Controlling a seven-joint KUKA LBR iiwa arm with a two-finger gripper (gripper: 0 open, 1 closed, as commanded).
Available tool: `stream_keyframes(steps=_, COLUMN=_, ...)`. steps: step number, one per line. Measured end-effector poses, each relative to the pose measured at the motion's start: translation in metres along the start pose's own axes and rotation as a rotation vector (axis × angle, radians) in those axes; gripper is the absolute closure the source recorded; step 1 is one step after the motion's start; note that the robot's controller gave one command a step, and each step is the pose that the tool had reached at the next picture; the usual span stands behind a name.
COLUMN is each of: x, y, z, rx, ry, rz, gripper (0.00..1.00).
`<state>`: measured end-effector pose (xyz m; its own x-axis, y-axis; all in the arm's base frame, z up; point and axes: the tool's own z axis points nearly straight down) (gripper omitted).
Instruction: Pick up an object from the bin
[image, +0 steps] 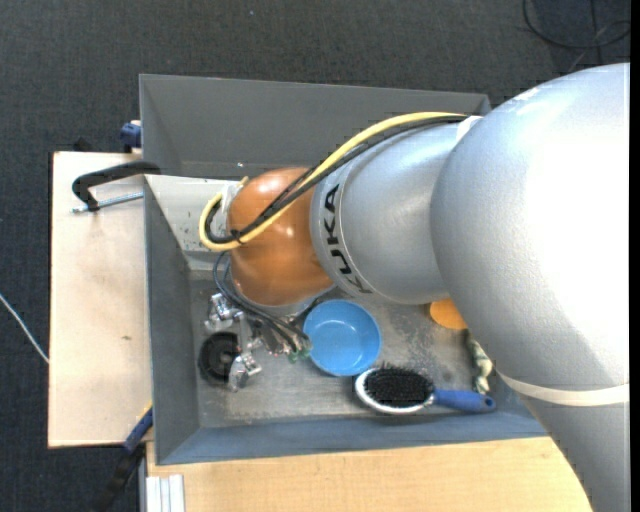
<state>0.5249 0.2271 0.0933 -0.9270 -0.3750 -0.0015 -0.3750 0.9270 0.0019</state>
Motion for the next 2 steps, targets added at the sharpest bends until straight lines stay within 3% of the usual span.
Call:
stream_keyframes(steps=1, x=-0.002, y=0.005, z=-0.12, rx=0.0, ry=-0.013, rz=0.008, gripper=1.0)
stream_keyframes(steps=2, x=-0.061, y=-0.039, z=-0.078, rx=0.002, ry=-0.005, rz=-0.192, gripper=1.0)
